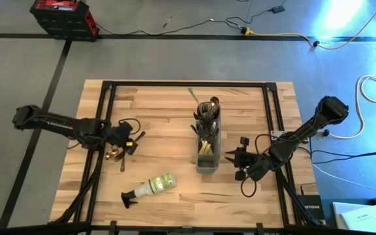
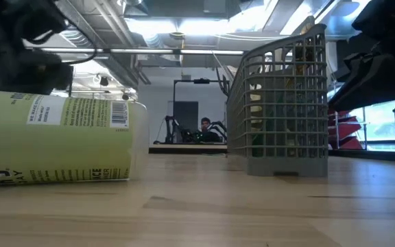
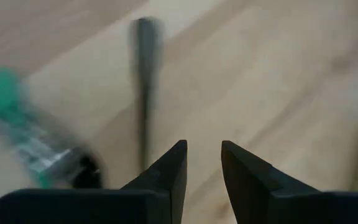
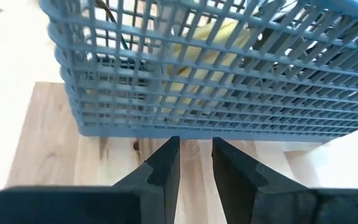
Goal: Sort silverware
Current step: Put the fork into the silverware basket
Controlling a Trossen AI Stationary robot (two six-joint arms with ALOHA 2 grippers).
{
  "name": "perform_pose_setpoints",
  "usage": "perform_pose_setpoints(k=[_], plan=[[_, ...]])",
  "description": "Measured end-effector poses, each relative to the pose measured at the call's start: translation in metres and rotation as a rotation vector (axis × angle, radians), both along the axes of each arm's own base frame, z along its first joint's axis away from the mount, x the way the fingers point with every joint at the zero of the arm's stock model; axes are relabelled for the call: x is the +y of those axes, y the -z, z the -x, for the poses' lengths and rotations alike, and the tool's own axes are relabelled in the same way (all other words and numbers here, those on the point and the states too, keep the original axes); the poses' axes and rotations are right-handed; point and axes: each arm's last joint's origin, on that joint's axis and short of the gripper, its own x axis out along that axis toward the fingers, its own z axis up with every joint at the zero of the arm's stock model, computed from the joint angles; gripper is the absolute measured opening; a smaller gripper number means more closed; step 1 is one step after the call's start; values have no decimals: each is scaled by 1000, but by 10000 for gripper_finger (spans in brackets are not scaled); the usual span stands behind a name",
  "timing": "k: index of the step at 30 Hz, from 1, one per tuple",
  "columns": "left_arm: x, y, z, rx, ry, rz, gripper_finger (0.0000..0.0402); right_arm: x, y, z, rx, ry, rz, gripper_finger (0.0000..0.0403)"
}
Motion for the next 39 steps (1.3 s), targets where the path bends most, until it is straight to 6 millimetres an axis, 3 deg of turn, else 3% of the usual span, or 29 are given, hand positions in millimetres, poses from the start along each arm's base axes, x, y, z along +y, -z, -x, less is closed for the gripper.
perform_pose_setpoints(k=[11, 29, 39], plan=[[-18, 7, 18, 97, -75, -132, 33, 1, -2, -2, -27, 13, -39, 76], [-28, 25, 10, 258, -56, -119, 31, 1, -2, -2, -31, 23, -60, 76], [-30, 21, 7, 247, -61, -95, 31, 1, -2, -2, -33, 26, -65, 76]])
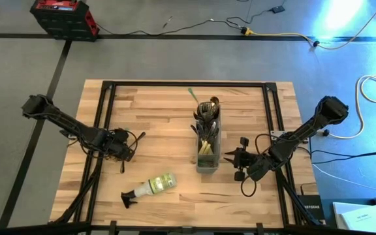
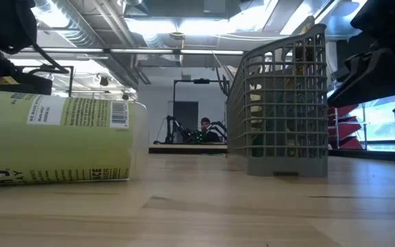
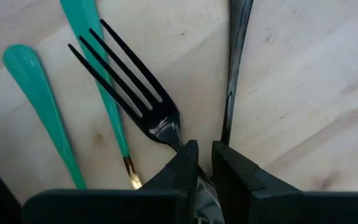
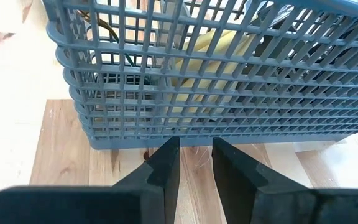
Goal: Sort silverware
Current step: Put the fork into the silverware basket
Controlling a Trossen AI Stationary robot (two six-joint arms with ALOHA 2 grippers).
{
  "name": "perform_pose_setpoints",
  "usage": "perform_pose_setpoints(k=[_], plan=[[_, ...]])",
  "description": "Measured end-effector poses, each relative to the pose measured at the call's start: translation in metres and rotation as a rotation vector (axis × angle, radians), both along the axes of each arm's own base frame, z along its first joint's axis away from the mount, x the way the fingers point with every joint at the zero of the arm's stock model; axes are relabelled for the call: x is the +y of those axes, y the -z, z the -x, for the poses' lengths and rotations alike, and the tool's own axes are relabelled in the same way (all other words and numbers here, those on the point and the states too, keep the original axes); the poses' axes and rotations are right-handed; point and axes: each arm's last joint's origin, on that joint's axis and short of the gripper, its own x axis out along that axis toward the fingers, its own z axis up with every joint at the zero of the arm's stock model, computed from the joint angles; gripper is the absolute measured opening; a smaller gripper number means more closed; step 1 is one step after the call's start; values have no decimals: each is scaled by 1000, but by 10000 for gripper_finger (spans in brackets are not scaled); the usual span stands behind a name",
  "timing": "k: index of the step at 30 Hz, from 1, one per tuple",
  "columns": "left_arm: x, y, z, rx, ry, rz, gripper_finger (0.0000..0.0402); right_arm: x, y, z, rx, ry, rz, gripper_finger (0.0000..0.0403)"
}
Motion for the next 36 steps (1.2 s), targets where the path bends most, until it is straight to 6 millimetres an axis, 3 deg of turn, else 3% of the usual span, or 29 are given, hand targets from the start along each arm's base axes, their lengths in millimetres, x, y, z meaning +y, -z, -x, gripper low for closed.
perform_pose_setpoints(k=[5, 9, 36], plan=[[-1, -16, -6, -34, 14, -40, 31, 0, 0, 0, 0, 1, -1, 76], [-1, -19, -7, -41, 9, -44, 31, 0, 0, 0, 0, 0, -2, 76], [-12, -4, -8, 68, -67, -6, 31, 1, 1, 0, 16, -12, -35, 76]])
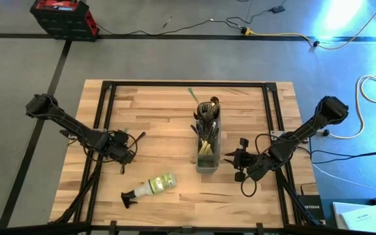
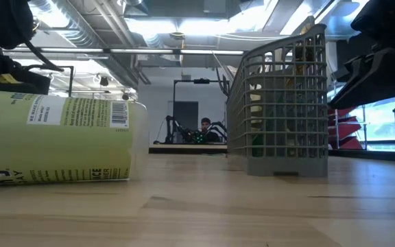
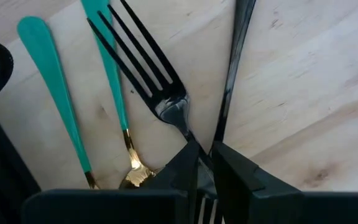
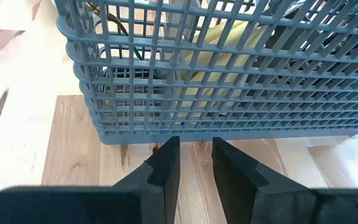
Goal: Sort silverware
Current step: Put the fork into the silverware basket
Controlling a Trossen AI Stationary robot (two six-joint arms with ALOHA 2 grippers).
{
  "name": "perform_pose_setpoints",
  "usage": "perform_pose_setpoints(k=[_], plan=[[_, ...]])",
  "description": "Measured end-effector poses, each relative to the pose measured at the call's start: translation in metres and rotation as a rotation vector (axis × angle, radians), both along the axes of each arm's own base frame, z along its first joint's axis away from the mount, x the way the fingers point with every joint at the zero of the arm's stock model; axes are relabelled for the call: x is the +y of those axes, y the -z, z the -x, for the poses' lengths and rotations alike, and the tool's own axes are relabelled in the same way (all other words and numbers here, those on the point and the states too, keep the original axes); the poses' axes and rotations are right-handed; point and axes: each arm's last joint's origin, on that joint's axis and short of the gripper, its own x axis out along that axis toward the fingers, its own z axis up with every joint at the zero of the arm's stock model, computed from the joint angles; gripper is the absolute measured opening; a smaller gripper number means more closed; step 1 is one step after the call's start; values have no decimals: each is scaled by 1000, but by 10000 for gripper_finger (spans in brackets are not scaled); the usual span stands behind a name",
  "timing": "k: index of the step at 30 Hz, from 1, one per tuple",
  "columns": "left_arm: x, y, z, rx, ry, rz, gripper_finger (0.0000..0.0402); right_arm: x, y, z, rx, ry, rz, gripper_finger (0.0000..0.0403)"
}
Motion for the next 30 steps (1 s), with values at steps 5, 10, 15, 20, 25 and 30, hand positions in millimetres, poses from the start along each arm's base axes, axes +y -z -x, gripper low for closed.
perform_pose_setpoints(k=[5, 10, 15, 20, 25, 30], plan=[[0, 0, 0, -20, -75, 14, 31, 0, 0, 0, 1, -1, -1, 76], [0, 0, -1, -31, -78, 1, 31, 0, 0, 0, 1, -1, -1, 76], [0, 0, -1, -32, -64, -7, 31, 0, 0, 0, 4, -6, -5, 76], [2, -1, -1, -61, -92, -46, 31, 0, 0, 0, 5, -7, -6, 76], [2, -1, -1, -62, -92, -47, 31, 0, 0, 0, 6, -7, -6, 76], [1, -1, -1, -50, -84, -33, 31, 0, 0, 0, 9, -12, -10, 76]])
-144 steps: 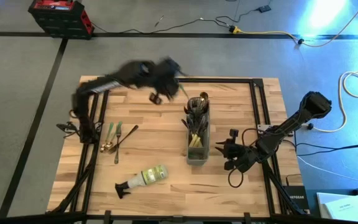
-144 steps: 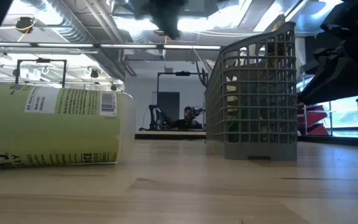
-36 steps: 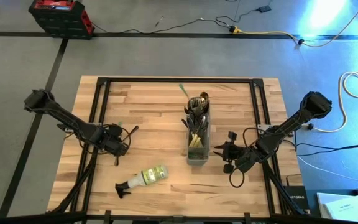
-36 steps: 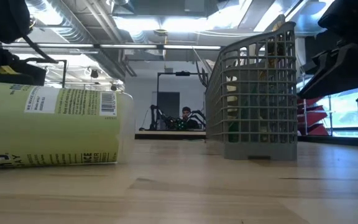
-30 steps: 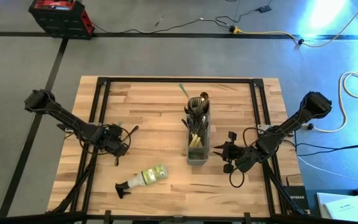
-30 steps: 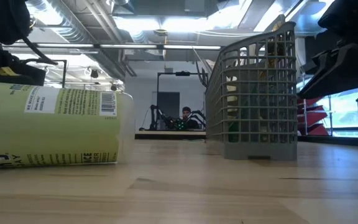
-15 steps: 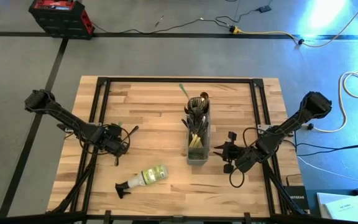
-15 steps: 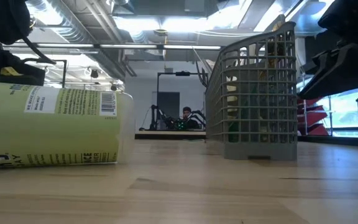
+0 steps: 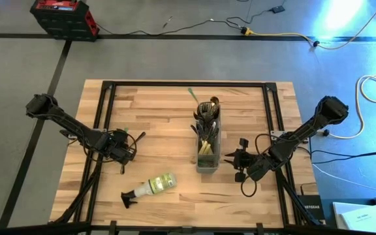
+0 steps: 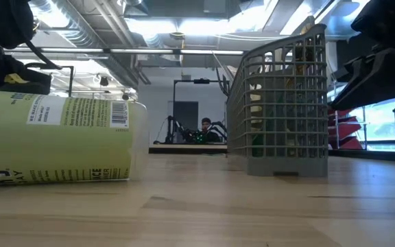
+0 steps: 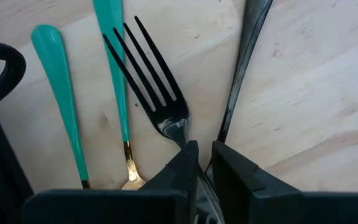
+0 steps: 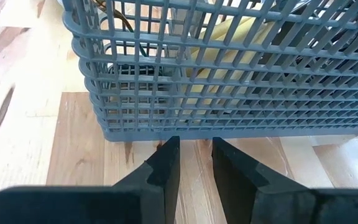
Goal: Sort silverware
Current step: Put the fork into the silverware basket
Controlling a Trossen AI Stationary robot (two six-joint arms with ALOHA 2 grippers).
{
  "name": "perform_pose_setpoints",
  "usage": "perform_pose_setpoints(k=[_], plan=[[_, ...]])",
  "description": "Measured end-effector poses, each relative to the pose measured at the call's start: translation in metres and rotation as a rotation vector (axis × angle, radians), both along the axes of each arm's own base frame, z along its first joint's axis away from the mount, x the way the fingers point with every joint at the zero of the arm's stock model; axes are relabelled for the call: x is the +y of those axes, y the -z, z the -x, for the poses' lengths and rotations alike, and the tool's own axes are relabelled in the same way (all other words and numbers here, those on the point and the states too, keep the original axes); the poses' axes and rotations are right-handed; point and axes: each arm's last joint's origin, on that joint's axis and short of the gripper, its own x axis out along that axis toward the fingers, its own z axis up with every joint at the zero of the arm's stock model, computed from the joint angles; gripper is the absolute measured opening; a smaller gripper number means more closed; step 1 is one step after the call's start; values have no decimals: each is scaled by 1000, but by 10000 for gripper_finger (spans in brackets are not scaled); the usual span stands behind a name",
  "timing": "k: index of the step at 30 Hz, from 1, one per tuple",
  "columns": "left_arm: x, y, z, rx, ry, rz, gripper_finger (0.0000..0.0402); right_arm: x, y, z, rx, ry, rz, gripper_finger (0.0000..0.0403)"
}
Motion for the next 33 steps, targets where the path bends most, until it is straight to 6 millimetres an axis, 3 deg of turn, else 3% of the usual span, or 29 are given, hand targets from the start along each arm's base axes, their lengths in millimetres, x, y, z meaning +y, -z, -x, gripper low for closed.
perform_pose_setpoints(k=[13, 23, 33], plan=[[0, 0, 0, -5, -4, -7, 34, 0, 0, 0, 1, 0, 0, 76], [-4, 0, 2, -34, -38, -4, 137, 0, 0, 0, 1, 0, 0, 76], [-13, 9, 3, -54, -184, -31, 143, 0, 0, 0, 8, -9, -13, 76]])
